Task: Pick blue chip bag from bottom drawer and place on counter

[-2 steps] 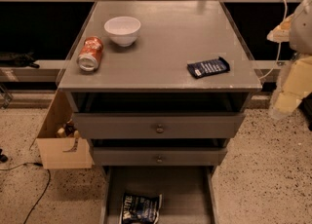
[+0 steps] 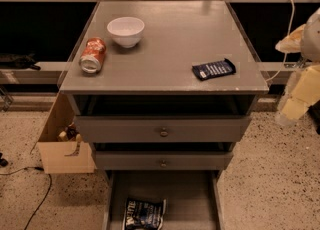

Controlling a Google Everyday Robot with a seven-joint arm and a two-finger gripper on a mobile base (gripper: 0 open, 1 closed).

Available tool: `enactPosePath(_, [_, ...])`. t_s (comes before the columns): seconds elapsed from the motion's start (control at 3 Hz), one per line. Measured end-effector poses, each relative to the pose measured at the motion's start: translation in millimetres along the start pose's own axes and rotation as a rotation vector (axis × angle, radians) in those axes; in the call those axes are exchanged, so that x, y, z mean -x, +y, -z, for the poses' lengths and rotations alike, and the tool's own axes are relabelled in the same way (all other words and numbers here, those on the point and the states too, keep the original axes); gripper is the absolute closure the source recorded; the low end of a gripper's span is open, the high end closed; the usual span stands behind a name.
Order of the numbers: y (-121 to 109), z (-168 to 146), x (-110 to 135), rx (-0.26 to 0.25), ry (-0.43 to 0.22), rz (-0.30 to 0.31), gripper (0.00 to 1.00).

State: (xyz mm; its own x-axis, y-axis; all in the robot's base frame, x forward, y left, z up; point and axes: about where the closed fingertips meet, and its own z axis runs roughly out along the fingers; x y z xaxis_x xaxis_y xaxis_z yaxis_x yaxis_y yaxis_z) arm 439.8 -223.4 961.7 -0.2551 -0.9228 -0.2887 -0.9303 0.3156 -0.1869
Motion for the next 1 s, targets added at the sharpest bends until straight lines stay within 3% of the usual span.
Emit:
enactPosePath(0.33, [-1.5,-61.7,-20.8,0.135,-0.073,-0.117,0.0])
enactPosePath(0.67, [6.4,-139.7,-40.6,0.301,-0.078,-0.21,0.0])
enactPosePath(1.0, [6.4,-139.7,-40.6,0.301,-0.078,-0.21,0.0])
